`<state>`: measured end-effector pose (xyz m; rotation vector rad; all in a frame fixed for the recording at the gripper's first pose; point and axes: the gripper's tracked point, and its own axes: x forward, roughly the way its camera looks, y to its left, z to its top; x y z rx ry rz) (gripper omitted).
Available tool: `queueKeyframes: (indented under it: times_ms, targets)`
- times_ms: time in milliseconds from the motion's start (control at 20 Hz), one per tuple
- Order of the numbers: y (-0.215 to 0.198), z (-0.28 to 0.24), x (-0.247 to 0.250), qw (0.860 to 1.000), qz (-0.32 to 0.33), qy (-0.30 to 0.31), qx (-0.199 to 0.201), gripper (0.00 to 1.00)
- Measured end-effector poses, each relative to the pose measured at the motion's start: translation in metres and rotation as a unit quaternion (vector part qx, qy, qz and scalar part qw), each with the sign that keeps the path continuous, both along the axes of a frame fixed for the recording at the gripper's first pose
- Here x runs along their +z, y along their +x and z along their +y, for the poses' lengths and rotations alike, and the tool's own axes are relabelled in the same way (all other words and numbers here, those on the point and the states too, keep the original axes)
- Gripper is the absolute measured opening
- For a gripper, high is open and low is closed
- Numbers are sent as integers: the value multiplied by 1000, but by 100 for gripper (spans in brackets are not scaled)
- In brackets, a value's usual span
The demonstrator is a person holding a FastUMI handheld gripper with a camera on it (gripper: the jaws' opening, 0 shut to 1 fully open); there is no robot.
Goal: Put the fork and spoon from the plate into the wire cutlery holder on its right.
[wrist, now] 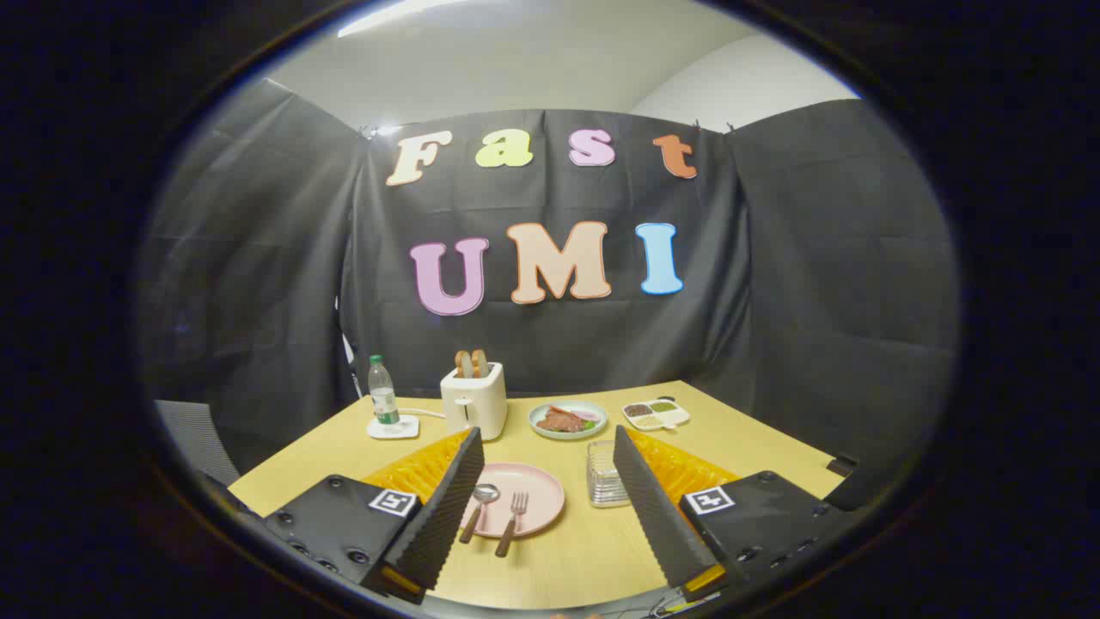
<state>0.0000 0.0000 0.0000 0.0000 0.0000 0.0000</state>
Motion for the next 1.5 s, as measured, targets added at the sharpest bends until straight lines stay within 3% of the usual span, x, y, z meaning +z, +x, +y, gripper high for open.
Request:
queueKeyframes:
  times_ms: [1100,1500]
  targets:
    - [32,16,-66,997,76,6,19,97]
    - [52,30,-112,993,119,4,28,97]
